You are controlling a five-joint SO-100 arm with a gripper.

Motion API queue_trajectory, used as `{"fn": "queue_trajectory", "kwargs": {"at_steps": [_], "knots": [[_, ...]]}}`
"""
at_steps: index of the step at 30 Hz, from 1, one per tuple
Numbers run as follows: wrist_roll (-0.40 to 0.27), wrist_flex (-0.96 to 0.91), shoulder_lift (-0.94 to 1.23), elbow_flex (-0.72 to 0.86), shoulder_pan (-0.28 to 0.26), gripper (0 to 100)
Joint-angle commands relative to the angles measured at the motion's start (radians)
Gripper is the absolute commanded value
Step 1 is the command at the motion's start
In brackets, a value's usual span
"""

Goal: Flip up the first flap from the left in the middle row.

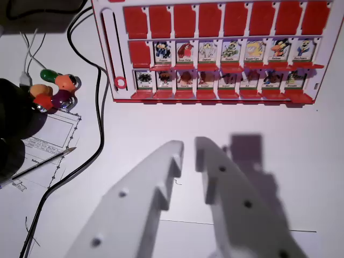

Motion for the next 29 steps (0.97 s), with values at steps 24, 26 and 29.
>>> {"fn": "queue_trajectory", "kwargs": {"at_steps": [24, 26, 29], "knots": [[-0.018, 0.032, 0.114, 0.040, 0.038, 2], [-0.018, 0.037, 0.115, 0.043, 0.041, 2], [-0.018, 0.040, 0.118, 0.048, 0.043, 2]]}}
